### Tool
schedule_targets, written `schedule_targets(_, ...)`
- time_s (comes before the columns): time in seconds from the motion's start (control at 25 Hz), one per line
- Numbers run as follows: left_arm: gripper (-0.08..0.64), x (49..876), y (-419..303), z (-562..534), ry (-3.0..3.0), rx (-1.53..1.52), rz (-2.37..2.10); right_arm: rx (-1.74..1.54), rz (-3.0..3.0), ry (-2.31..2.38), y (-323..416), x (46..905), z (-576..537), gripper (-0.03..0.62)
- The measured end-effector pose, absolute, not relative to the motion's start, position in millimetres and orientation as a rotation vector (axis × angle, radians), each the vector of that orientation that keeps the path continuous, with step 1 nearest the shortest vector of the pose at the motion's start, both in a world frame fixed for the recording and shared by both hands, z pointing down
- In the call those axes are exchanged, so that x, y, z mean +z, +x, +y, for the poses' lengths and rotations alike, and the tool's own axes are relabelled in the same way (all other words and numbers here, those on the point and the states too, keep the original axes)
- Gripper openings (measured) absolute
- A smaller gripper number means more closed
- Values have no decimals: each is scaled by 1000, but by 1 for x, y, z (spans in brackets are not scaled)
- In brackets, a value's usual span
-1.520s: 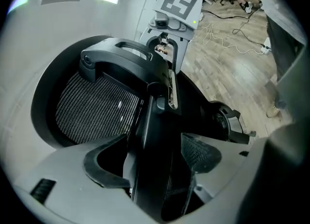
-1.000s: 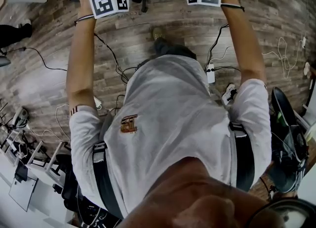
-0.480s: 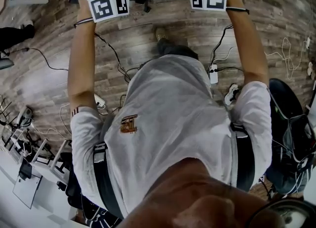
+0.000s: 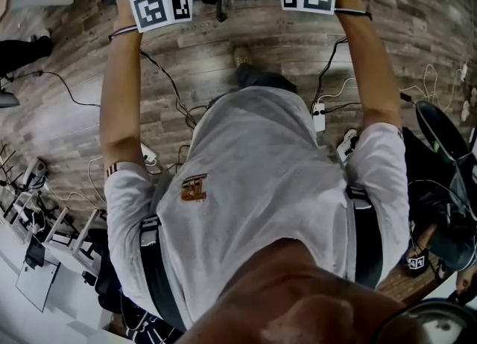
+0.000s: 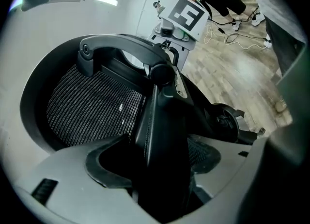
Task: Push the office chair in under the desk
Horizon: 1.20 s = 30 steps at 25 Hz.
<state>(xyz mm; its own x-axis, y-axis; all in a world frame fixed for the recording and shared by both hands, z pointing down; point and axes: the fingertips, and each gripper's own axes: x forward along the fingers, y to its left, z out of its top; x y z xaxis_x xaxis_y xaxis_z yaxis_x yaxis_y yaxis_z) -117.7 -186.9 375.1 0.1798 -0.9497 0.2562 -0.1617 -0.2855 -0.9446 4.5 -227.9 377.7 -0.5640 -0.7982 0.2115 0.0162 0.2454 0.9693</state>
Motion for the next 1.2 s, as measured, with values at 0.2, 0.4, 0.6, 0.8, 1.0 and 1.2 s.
schedule_targets(0.2,344,375,-121,-205,-1630,-1196,1082,-1394,-1785,720,1,377,-246,261)
schedule_targets(0.4,344,373,-125,-226,-1631,-1219,1090,-1399,-1782,711,-2,374,-264,261)
schedule_targets(0.6,345,373,-127,-247,-1631,-1246,1104,-1402,-1783,689,-3,375,-285,261)
schedule_targets(0.8,344,370,-132,-270,-1631,-1237,1112,-1411,-1784,679,-9,371,-309,261)
schedule_targets(1.0,344,371,-140,-297,-1634,-1232,1112,-1395,-1766,687,-17,372,-336,261)
schedule_targets(1.2,344,372,-154,-330,-1630,-1218,1112,-1394,-1763,682,-30,373,-367,261)
